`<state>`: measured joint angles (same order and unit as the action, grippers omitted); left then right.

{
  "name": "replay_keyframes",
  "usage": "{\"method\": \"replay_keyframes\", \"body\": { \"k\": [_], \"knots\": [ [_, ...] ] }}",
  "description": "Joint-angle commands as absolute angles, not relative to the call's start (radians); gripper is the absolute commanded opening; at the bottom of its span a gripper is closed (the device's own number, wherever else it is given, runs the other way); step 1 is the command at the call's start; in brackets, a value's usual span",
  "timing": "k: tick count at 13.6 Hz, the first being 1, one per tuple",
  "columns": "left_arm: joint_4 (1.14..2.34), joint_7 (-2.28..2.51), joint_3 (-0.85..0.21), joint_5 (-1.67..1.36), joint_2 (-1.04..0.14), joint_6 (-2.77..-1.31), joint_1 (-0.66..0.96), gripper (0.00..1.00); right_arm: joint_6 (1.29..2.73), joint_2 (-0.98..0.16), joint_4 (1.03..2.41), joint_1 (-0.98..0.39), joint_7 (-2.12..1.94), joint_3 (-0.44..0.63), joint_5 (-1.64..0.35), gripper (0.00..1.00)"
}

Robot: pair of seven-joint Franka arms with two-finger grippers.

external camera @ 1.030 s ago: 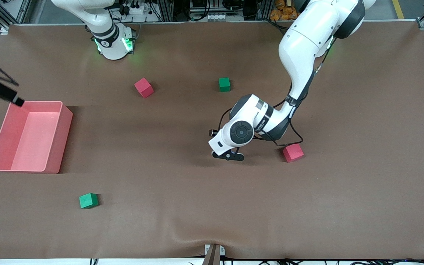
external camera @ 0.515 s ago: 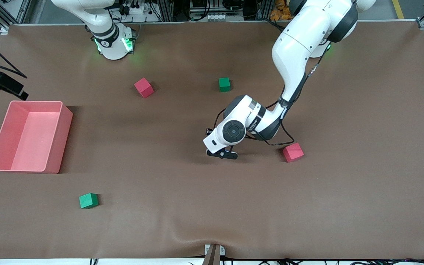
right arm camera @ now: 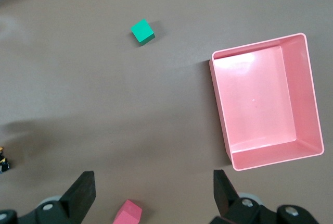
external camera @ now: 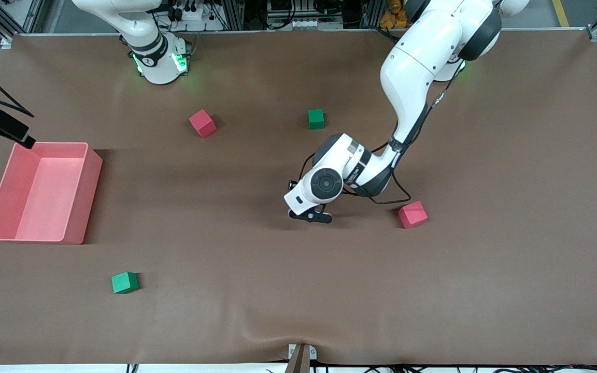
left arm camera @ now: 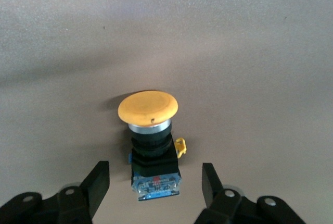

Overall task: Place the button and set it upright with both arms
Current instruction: 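Grasp the button body with the left gripper and lift it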

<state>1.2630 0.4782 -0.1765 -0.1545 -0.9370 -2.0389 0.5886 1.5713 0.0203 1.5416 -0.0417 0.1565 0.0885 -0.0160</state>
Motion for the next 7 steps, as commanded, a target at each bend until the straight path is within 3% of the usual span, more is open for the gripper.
{"method": "replay_keyframes", "body": {
  "k": [1,3,5,7],
  "knots": [
    [1.230,0.489,-0.167,-0.175,-0.959,-2.042,0.600,0.70,1.540,0.009,1.513,-0.009,0.098,0.043,0.011,1.00],
    [1.230,0.479,-0.166,-0.175,-0.969,-2.049,0.600,0.57,1.540,0.009,1.511,-0.008,0.100,0.031,0.011,1.00],
    [1.230,0.479,-0.166,-0.175,-0.977,-2.065,0.600,0.52,1.542,0.009,1.511,-0.008,0.092,0.029,0.009,1.00],
    [1.230,0.479,-0.167,-0.175,-0.974,-2.066,0.600,0.21,1.542,0.009,1.511,0.000,0.011,0.029,0.009,1.00]
  ]
}}
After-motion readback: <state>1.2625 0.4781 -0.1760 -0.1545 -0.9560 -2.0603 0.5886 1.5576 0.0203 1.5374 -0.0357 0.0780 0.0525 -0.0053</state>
